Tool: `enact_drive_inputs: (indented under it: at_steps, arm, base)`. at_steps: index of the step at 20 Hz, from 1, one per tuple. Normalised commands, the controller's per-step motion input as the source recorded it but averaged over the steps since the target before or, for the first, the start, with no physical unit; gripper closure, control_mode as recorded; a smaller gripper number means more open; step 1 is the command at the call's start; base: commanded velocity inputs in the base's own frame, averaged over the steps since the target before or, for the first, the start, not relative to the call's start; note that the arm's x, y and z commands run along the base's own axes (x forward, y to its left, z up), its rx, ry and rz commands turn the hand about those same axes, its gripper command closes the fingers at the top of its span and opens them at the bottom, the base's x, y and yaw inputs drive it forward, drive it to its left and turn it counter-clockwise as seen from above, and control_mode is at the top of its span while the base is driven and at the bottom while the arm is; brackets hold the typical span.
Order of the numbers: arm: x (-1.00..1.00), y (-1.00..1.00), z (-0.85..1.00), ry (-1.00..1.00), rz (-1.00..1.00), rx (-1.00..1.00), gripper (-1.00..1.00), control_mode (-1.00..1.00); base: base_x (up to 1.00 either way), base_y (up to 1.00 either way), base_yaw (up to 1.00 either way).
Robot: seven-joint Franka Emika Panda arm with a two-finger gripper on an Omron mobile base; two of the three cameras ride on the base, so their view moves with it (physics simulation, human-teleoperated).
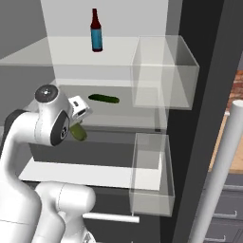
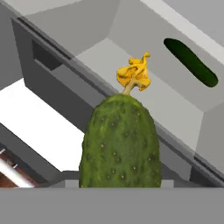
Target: Place the beer on the top shelf of the fridge to keep it out of children's reach, and place the cucumbers on lower shelves for easy access.
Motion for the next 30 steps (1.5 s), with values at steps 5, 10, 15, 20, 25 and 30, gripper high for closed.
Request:
enact_drive_inputs:
  at_steps: [5, 10, 15, 20, 25, 30]
  arm:
    - [0.5, 0.0, -0.37, 0.0, 0.21, -0.25, 1.0, -1.0]
    - [0.39, 0.0, -0.23, 0.0, 0.22, -0.22, 1.0, -1.0]
    - [0.35, 0.0, -0.07, 0.0, 0.22, -0.19, 1.0, -1.0]
    - [0.36, 0.0, 0.0, 0.02, 0.2, -0.19, 1.0, -1.0]
    - [0.41, 0.0, 0.0, 0.03, 0.11, -0.17, 1.0, -1.0]
    - [0.51, 0.0, -0.03, 0.01, 0.01, -0.04, 1.0, -1.0]
  base:
    - [0.0, 0.0, 0.0]
    - [0.0, 0.0, 0.0]
    - [0.0, 0.0, 0.0]
    - [0.0, 0.0, 0.0]
    - [0.0, 0.0, 0.0]
    - [0.0, 0.0, 0.0]
